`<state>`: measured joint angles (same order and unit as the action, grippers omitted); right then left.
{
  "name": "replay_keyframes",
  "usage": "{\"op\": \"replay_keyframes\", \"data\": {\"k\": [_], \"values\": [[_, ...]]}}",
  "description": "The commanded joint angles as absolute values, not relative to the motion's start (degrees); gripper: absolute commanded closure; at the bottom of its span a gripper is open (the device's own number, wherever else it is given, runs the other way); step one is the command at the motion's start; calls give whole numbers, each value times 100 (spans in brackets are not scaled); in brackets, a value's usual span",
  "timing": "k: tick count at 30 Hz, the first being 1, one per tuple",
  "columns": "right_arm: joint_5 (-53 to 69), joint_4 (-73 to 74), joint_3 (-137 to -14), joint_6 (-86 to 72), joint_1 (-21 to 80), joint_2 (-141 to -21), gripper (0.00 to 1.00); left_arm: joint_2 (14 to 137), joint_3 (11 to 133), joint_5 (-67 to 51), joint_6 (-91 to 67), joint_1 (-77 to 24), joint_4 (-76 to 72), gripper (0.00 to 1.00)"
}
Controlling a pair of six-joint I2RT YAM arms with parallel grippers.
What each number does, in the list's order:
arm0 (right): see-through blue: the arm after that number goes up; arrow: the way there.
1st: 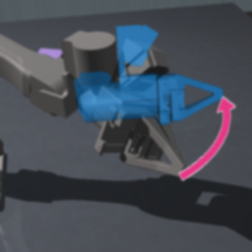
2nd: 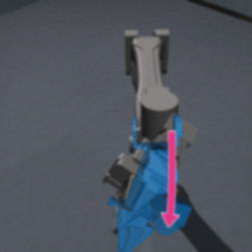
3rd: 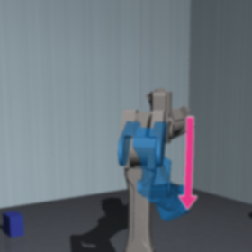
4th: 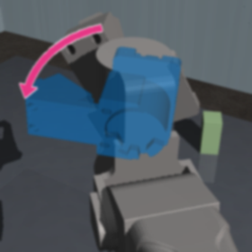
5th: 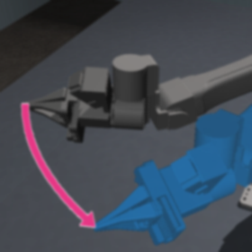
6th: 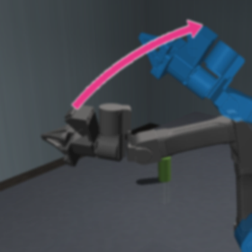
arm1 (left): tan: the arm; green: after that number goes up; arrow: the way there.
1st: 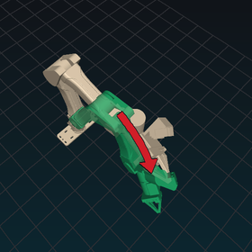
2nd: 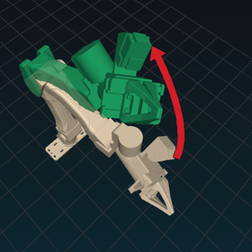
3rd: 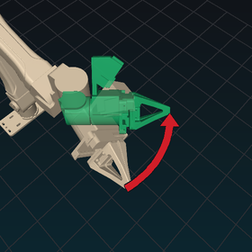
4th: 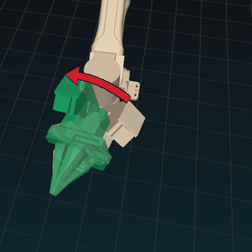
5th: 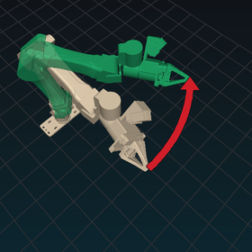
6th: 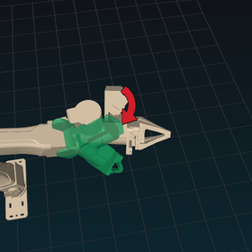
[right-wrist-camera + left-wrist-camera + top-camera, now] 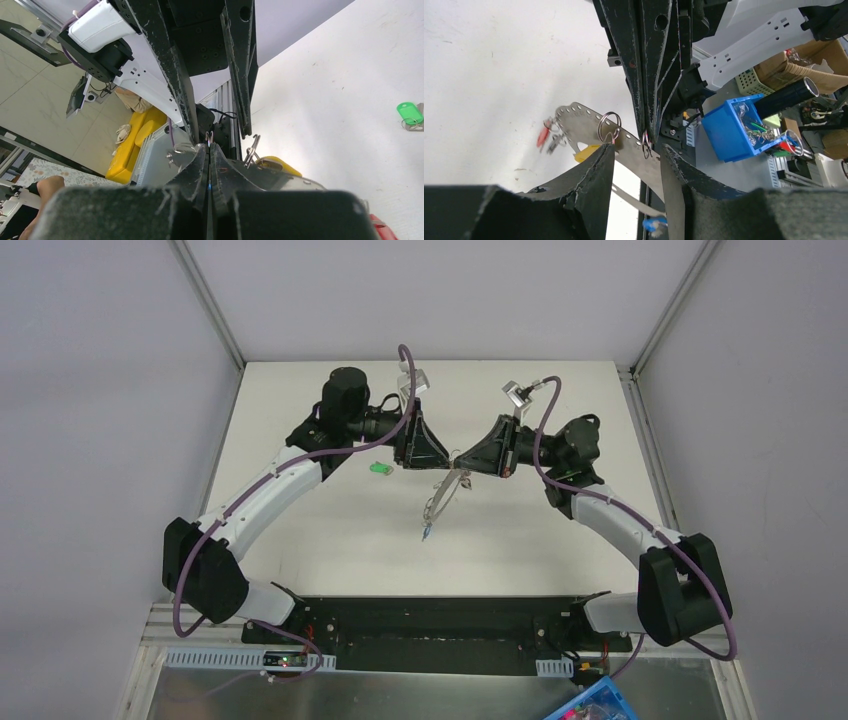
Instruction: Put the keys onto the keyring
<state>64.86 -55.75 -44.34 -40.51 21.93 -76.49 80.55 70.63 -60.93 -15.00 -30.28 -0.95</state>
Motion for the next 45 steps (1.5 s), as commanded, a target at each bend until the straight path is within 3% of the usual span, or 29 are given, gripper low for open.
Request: {"op": "replay_keyframes", "data": {"k": [1,8,26,31,38,45], "values": [[6378,-6251,-4427,-4280,2160,-7616,100,8012,7021,-6128,-1896,-3031,-894,63],[6314,-6259,-4382,-4238,2120,-7620,100,8110,7009,-6227,-2100,-3066,-1014,78],[6306,-6276,-4368,-4228,2017,-7587,100,8177,6992,-6216,-2039,-3189,-814,73],[6299,-6281,-4333,-4201,2017,-7577,100,8247,7095,-6214,-2039,-3207,-742,80],[6311,-6269,-4295,-4089,2009,-7570,100,8262,7166,-6222,-1932,-3217,-539,100],[6606,-5797,-4275,-3290,2004,-7438,98,8218,7596,-6005,-1075,-3265,898,100]]}}
